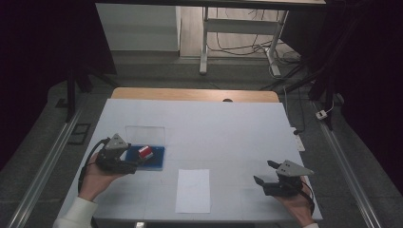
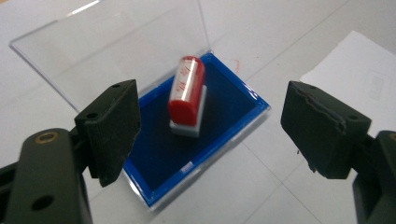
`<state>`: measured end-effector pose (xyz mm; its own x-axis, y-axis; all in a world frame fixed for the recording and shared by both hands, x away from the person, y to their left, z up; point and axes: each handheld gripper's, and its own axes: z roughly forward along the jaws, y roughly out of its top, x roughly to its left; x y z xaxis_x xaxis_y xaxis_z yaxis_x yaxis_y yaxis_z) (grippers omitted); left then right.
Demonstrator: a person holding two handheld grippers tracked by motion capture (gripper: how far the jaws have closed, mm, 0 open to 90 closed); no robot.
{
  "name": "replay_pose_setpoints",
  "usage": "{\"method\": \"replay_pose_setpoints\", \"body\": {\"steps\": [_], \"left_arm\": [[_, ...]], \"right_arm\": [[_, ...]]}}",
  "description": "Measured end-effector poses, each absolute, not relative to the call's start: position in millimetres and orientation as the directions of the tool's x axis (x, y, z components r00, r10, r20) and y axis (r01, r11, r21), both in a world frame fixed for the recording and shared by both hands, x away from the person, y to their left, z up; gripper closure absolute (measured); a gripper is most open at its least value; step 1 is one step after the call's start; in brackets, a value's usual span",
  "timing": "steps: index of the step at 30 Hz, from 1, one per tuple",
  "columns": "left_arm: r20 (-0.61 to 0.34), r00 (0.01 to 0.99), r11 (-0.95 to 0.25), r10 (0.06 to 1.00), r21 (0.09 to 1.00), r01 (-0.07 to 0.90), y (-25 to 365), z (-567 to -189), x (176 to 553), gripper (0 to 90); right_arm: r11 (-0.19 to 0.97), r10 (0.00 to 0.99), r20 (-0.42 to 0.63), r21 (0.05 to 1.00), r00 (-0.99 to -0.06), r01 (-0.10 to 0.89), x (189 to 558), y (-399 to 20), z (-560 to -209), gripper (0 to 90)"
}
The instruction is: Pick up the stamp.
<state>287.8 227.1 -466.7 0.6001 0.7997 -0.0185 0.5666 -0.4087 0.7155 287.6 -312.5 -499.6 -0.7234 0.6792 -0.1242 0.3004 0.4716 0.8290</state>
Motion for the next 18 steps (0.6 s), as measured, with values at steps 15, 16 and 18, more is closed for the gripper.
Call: {"method": "replay_pose_setpoints", "body": {"steps": [15,16,18], "left_arm": [[0.007,0.645,-0.496,0.764,0.646,0.581,215.9,-460.5,324.5,24.4],[0.007,0.645,-0.496,0.764,0.646,0.581,215.9,-460.5,324.5,24.6],[0.006,0.652,-0.505,0.758,0.637,0.582,214.4,-460.9,327.3,24.8]], "right_arm": [[0.485,0.677,-0.125,0.817,-0.726,0.312,289.4,-310.9,-503.2,20.4],[0.485,0.677,-0.125,0.817,-0.726,0.312,289.4,-310.9,-503.2,20.4],[0.484,0.677,-0.122,0.817,-0.726,0.313,289.6,-311.2,-503.8,20.4]]}}
